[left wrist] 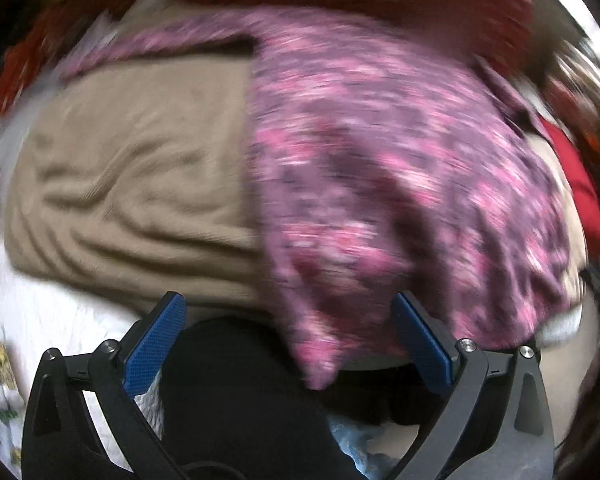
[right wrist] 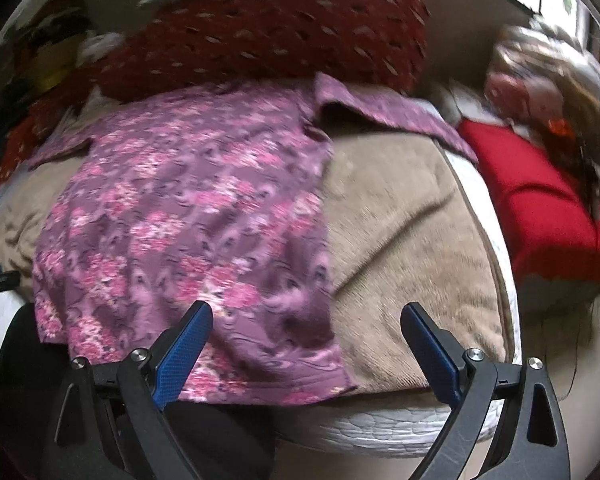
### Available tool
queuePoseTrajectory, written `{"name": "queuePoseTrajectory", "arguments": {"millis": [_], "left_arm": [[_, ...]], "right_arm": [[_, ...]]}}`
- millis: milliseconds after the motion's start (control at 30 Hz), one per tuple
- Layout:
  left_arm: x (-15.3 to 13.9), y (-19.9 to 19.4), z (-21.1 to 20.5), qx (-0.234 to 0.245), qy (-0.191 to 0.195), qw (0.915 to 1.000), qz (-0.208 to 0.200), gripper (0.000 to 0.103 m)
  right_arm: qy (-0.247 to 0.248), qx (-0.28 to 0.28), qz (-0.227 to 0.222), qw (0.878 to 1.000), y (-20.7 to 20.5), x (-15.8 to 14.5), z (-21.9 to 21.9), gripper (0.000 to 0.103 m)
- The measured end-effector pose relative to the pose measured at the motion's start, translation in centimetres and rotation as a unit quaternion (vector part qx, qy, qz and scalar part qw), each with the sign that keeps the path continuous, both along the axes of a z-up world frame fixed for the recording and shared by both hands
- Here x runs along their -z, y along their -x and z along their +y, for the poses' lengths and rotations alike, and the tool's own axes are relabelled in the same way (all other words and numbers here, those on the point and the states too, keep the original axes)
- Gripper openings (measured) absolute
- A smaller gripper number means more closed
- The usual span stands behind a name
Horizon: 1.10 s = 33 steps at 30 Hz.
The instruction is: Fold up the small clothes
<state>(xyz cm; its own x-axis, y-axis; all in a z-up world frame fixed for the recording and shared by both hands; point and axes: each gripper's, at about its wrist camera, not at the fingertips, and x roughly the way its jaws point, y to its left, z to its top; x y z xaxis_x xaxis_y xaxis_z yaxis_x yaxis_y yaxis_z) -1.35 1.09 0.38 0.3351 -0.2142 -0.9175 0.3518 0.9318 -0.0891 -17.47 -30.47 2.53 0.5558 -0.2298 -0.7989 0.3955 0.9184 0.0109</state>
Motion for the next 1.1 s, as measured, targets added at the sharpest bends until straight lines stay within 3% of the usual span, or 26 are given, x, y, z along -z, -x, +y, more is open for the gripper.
{"name": "queuePoseTrajectory", "arguments": {"millis": [67,167,333,367,400,433,467,500,533,667,767,833,900,1000,1100], "left_arm": [[1.1,-1.6,1.7,-0.037,0.010,0.9988,0.033,0.103],[2.8,-2.5,2.5,-0.052,0.014,0.9961,0.070,0.103],[4.1,-0.5,-0.7,0.015,0.008,0.9969,0.077,0.102],[4.2,-0.2,-1.3,0.026,0.010,0.9967,0.077,0.087],[4.4,0.3,-2.0,0.041,0.013,0.9959,0.080,0.069],[4.5,0.4,-2.5,0.053,0.011,0.9949,0.086,0.014],[4.9,0.2,-3.1,0.066,-0.006,0.9933,0.094,0.004],[4.9,0.2,-3.3,0.066,-0.016,0.9935,0.091,0.002],[4.6,0.2,-3.1,0.063,-0.015,0.9943,0.084,0.002],[-0.6,-0.2,0.3,0.039,0.059,0.9957,0.059,0.002],[-4.0,-0.6,3.3,0.021,0.083,0.9958,0.031,0.002],[-3.8,-0.9,4.6,0.013,0.084,0.9956,0.039,0.002],[-1.5,-1.0,4.9,0.005,0.067,0.9960,0.058,0.002],[2.9,-1.0,4.9,-0.008,0.043,0.9912,0.125,0.002],[2.8,-0.4,5.3,-0.009,0.049,0.9890,0.139,0.002]], "right_arm": [[-0.018,0.013,0.006,1.000,0.2,0.7,-1.1,0.096],[-0.045,0.026,0.014,0.999,0.1,1.9,-2.3,0.096],[-0.074,0.031,0.026,0.996,-1.1,3.8,-3.2,0.093],[-0.089,0.030,0.024,0.995,-1.3,4.1,-3.4,0.090],[-0.101,0.029,0.022,0.994,-1.5,4.4,-3.5,0.079],[-0.118,0.026,0.021,0.992,-1.6,4.7,-3.5,0.059],[-0.129,0.023,0.023,0.991,-1.8,5.0,-3.5,0.046],[-0.143,0.014,0.024,0.989,-1.9,5.3,-3.4,0.018],[-0.151,0.006,0.021,0.988,-1.8,5.4,-3.2,0.009],[-0.193,-0.027,-0.050,0.980,0.2,2.2,-3.0,0.007],[-0.222,-0.048,-0.123,0.966,3.0,-2.0,-3.2,0.002],[-0.224,-0.048,-0.138,0.964,4.3,-3.3,-3.4,0.002],[-0.218,-0.039,-0.124,0.967,4.7,-2.5,-3.6,0.002],[-0.230,-0.007,-0.062,0.971,4.2,1.5,-4.4,0.002],[-0.224,0.022,-0.002,0.974,4.0,4.5,-4.8,0.002]]}}
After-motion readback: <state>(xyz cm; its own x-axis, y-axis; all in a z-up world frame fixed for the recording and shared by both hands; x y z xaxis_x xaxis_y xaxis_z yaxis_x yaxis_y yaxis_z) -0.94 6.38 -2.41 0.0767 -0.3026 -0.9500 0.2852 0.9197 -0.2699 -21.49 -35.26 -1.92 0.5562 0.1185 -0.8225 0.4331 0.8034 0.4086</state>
